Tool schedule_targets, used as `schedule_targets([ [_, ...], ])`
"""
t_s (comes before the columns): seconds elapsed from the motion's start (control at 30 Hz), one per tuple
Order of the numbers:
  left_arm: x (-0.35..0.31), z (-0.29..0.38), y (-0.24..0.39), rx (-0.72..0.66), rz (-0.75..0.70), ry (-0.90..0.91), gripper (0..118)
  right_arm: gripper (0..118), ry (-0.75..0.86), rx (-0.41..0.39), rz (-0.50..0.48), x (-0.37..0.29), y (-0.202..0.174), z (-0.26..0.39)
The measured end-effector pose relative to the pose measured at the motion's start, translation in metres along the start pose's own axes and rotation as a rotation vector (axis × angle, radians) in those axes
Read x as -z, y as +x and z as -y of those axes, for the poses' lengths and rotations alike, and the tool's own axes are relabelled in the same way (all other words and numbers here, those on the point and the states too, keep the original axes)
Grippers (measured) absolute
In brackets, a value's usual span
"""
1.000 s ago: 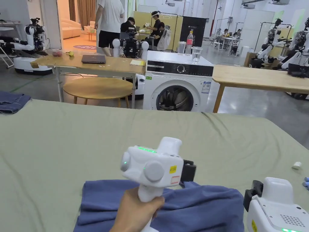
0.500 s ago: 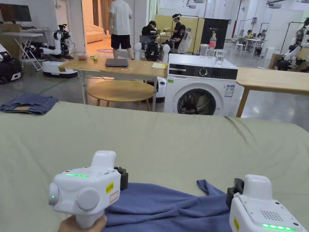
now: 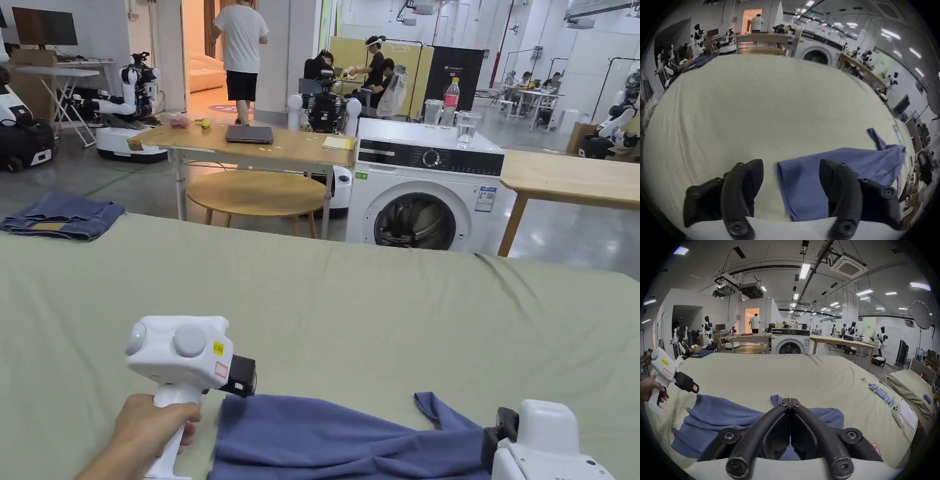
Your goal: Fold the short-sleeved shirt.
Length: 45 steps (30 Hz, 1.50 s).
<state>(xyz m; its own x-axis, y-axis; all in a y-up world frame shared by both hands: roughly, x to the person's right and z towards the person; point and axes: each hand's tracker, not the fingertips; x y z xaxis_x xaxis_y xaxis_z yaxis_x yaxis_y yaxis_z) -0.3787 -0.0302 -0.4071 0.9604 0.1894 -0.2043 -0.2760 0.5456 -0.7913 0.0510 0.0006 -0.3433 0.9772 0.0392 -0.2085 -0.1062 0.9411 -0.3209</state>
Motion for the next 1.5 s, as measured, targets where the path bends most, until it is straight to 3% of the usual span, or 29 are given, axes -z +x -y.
schedule_targets([
  [0.17,0.063,0.009,0.003,0.001,-0.099,-0.16,73,0,-0.035,0.002,0.031,0.002,0.016,0.01],
  [0.3,0.047,0.019,0.03,0.129,-0.147,-0.044,64,0,-0.052,-0.004,0.071,-0.001,0.031,0.017],
  [0.37,0.041,0.026,0.04,0.226,-0.11,-0.032,33,0,-0.071,0.015,0.079,-0.003,0.039,0.018],
  [0.4,0.039,0.029,0.045,0.253,-0.092,-0.054,5,0,-0.079,0.027,0.08,-0.003,0.043,0.018],
  [0.43,0.035,0.033,0.048,0.27,-0.128,-0.037,1,0,-0.086,0.033,0.083,-0.003,0.047,0.017],
  [0.5,0.025,0.036,0.039,0.227,0.002,-0.038,0,0,-0.094,0.037,0.086,-0.005,0.055,0.015],
  [0.6,-0.005,0.049,0.033,0.206,-0.056,0.068,0,0,-0.104,0.037,0.107,-0.008,0.068,0.006],
  [0.77,-0.07,0.06,-0.001,0.108,-0.027,0.187,0,4,-0.191,0.054,0.093,0.0,0.094,-0.003],
  [0.9,-0.111,0.073,-0.02,0.113,-0.103,0.252,0,64,-0.307,0.066,0.078,0.014,0.106,0.005],
  [1.17,-0.122,0.097,-0.042,0.092,-0.155,0.216,0,64,-0.493,0.112,-0.009,0.057,0.109,0.048],
  [1.27,-0.118,0.105,-0.039,0.088,-0.159,0.198,0,64,-0.487,0.169,-0.059,0.069,0.107,0.054],
  [1.5,-0.112,0.109,-0.041,0.083,-0.157,0.177,0,61,-0.477,0.221,-0.099,0.086,0.105,0.049],
])
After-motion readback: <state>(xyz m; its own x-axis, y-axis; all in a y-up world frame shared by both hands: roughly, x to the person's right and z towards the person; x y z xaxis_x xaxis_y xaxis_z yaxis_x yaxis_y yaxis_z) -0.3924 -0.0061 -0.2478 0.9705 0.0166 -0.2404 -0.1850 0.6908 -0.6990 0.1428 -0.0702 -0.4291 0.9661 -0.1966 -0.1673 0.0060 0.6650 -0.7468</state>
